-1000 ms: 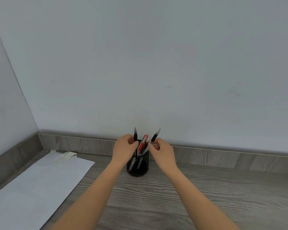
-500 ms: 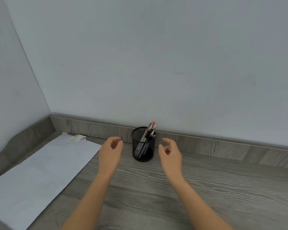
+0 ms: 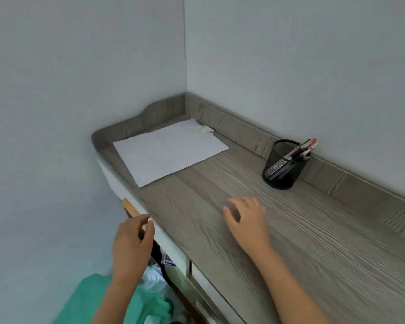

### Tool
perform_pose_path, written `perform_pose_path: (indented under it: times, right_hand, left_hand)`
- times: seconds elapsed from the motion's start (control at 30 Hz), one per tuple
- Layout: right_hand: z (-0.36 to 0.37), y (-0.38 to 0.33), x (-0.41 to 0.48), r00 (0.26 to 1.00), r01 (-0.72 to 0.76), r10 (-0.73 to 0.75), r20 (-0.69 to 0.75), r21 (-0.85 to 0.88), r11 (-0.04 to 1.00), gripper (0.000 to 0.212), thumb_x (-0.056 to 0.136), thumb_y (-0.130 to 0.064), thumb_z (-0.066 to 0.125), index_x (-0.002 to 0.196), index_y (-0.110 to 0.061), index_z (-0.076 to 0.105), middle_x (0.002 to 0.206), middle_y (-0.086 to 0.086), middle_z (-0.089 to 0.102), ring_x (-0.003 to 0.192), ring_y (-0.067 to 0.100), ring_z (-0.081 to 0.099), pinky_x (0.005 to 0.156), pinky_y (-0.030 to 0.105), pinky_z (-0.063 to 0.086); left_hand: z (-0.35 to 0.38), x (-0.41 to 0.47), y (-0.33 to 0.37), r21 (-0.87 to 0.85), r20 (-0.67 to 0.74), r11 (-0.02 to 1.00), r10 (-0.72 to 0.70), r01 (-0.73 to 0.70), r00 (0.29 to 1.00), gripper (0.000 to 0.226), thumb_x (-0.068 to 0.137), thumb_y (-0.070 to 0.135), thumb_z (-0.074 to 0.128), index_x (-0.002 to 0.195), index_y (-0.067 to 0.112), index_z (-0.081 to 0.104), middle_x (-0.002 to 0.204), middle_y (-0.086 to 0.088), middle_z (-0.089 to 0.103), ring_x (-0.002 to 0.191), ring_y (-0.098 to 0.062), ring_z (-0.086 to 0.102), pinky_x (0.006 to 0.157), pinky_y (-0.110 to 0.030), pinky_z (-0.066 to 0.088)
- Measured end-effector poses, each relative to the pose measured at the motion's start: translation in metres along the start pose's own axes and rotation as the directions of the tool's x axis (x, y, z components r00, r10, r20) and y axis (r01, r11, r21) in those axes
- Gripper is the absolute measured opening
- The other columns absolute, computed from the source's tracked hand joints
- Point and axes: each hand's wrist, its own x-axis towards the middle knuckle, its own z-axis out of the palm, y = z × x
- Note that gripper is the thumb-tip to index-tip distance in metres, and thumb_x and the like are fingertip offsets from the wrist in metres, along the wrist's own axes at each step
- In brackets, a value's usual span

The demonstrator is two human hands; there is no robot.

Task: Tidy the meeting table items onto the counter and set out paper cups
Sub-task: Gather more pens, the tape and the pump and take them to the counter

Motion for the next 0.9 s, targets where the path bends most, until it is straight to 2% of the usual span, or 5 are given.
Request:
perform_pose_path:
  times: [0.1, 0.27, 0.37, 0.53, 0.9]
  right_hand:
    - [0.021, -0.049, -0.026, 0.928, 0.314, -0.325, 0.180, 0.089, 0.945, 0.039, 0.079, -0.036, 0.041, 0.095, -0.012, 0.067, 0.092, 0.006, 0.070, 0.087, 0.027, 0.063, 0.077, 0.041, 0.049]
    - [0.066, -0.120, -0.089, 0.621, 0.647, -0.678, 0.393, 0.231, 0.727, 0.032, 0.081, -0.028, 0.042, 0.102, -0.016, 0.063, 0.097, 0.002, 0.066, 0.094, 0.023, 0.061, 0.077, 0.038, 0.051]
    - [0.082, -0.156, -0.125, 0.491, 0.561, -0.640, 0.592, 0.347, 0.752, 0.037, 0.091, -0.027, 0.043, 0.126, -0.015, 0.048, 0.126, 0.007, 0.053, 0.119, 0.026, 0.044, 0.097, 0.039, 0.034]
    - [0.112, -0.155, -0.191, 0.356, 0.426, -0.639, 0.682, 0.491, 0.760, 0.034, 0.091, -0.026, 0.048, 0.123, -0.015, 0.052, 0.125, 0.003, 0.056, 0.119, 0.019, 0.045, 0.102, 0.031, 0.035]
    - [0.134, -0.180, -0.292, 0.029, 0.405, -0.643, 0.765, 0.579, 0.707, 0.033, 0.088, -0.023, 0.055, 0.120, -0.013, 0.054, 0.118, 0.002, 0.058, 0.108, 0.012, 0.051, 0.096, 0.025, 0.040]
  left_hand:
    - [-0.027, -0.046, -0.035, -0.066, -0.112, 0.974, -0.222, 0.216, 0.969, 0.019, 0.089, 0.011, 0.053, 0.105, 0.005, 0.062, 0.096, -0.003, 0.058, 0.091, -0.022, 0.053, 0.080, -0.033, 0.040]
    - [-0.078, -0.144, -0.095, -0.170, -0.286, 0.815, -0.578, 0.553, 0.764, 0.017, 0.088, 0.006, 0.053, 0.101, 0.001, 0.063, 0.091, -0.008, 0.061, 0.093, -0.029, 0.058, 0.078, -0.031, 0.037]
    - [-0.111, -0.210, -0.116, -0.199, -0.408, 0.693, -0.702, 0.694, 0.584, 0.019, 0.088, 0.007, 0.052, 0.102, 0.000, 0.062, 0.090, -0.009, 0.059, 0.092, -0.030, 0.057, 0.077, -0.032, 0.036]
    - [-0.137, -0.302, -0.130, -0.300, -0.521, 0.498, -0.800, 0.814, 0.297, 0.022, 0.089, 0.012, 0.049, 0.105, 0.003, 0.062, 0.089, -0.010, 0.060, 0.083, -0.026, 0.052, 0.073, -0.032, 0.036]
    - [-0.147, -0.426, -0.119, -0.531, -0.585, 0.401, -0.811, 0.746, 0.020, 0.019, 0.090, 0.012, 0.048, 0.076, 0.023, 0.055, 0.073, 0.005, 0.055, 0.074, -0.015, 0.051, 0.064, -0.028, 0.040]
